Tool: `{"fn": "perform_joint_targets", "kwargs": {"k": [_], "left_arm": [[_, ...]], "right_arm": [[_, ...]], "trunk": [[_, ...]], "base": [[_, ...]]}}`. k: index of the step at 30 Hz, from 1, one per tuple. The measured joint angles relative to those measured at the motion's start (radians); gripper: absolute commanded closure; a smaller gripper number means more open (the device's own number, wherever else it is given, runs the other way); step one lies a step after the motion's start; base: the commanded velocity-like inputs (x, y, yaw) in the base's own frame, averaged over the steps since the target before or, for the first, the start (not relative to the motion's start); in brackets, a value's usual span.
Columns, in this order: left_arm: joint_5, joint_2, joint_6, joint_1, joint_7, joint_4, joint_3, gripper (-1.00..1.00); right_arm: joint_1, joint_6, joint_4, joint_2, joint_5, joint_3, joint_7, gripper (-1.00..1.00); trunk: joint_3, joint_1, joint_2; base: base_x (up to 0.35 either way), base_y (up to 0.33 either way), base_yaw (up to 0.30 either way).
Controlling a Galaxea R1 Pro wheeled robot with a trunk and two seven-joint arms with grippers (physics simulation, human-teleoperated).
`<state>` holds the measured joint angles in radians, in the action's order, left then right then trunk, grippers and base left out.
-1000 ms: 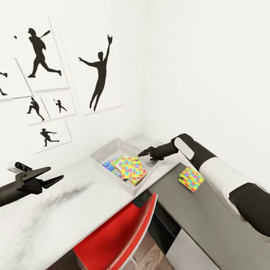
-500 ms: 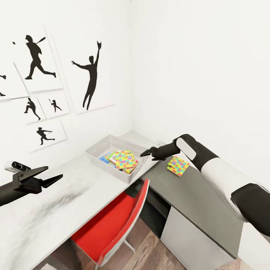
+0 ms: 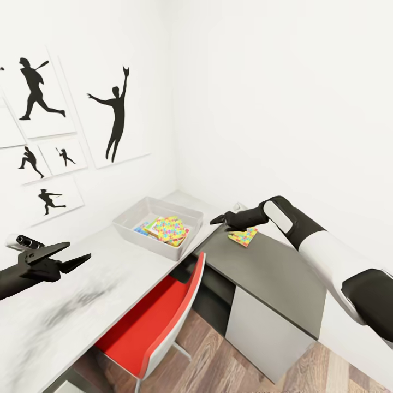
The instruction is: Put all the toys in the child's room - the three board games (two on the bed and one on the table), the two jigsaw puzzles on the table, and the tennis ball on the table - inside the toy box on the table in the child's room.
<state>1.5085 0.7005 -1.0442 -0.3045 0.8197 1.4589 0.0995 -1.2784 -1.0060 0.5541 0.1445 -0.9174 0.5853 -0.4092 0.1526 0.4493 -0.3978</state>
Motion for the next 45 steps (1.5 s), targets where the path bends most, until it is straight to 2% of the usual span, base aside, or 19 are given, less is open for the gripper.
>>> {"fn": "perform_joint_targets", "kwargs": {"k": [19,22,29,37,45], "left_arm": [[-0.001,0.000,0.000,-0.001,0.000,0.000,0.001,-1.00],[-0.001,0.000,0.000,-0.001,0.000,0.000,0.002,-1.00],[0.000,-0.001,0.000,-0.002,-0.001,0.000,0.015,-1.00],[0.000,0.000,0.000,-0.002,0.000,0.000,0.020,-1.00],[-0.001,-0.002,0.000,-0.002,-0.001,0.000,0.020,-1.00]], "right_arm": [[0.003,0.035,-0.006,0.117,-0.010,-0.002,-0.007,-1.00],[0.019,0.035,-0.006,0.130,-0.011,-0.003,-0.007,-1.00],[0.046,0.040,-0.006,0.140,-0.011,-0.008,-0.014,-1.00],[0.074,0.070,-0.009,0.171,-0.010,-0.009,-0.039,-1.00],[0.130,0.078,-0.011,0.213,-0.007,-0.010,-0.078,-1.00]], "trunk": [[-0.022,0.000,0.000],[-0.026,0.000,0.000],[-0.034,0.000,0.000],[-0.043,0.000,0.000],[-0.053,0.000,0.000]], "base": [[-0.091,0.039,-0.215],[-0.135,0.076,-0.215],[-0.099,0.059,-0.215],[-0.078,0.054,-0.215],[-0.007,0.005,-0.215]]}}
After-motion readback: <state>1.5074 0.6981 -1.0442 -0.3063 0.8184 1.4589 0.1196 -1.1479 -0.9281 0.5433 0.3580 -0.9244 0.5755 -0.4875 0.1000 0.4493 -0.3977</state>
